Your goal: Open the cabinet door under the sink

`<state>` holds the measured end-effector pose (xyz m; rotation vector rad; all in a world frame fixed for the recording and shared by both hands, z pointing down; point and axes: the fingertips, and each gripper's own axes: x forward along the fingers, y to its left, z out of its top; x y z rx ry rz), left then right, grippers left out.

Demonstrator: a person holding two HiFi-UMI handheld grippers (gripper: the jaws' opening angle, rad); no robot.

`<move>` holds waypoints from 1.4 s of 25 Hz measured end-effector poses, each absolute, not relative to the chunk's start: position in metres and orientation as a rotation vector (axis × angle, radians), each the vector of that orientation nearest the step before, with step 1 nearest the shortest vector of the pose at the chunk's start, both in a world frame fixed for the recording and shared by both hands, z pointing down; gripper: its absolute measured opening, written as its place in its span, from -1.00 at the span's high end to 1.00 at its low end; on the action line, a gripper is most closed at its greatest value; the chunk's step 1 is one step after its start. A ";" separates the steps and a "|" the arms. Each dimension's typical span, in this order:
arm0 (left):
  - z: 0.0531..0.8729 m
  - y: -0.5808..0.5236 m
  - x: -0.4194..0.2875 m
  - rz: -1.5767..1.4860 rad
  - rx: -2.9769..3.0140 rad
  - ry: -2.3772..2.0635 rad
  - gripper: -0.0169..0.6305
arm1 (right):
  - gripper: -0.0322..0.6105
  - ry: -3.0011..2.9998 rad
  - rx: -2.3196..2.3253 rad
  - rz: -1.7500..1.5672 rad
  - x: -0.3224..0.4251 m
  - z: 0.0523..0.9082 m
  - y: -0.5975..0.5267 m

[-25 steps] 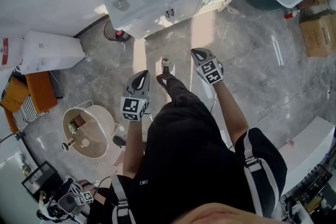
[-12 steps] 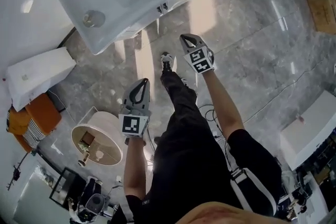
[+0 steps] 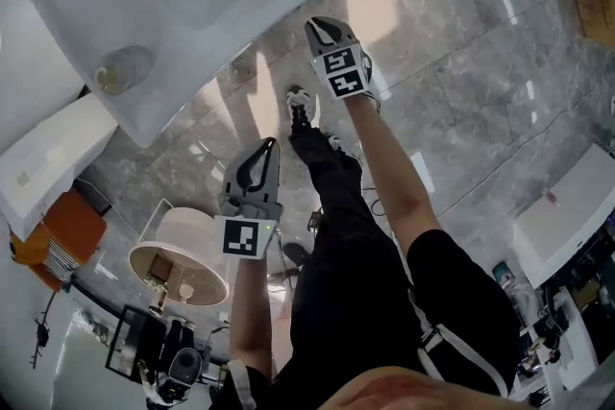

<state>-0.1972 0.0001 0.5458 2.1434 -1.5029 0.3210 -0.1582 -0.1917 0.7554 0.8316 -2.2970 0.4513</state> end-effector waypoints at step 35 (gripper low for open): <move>0.589 -0.013 -0.194 0.342 2.135 -1.439 0.90 | 0.59 -2.345 1.033 0.453 -0.163 0.769 -0.211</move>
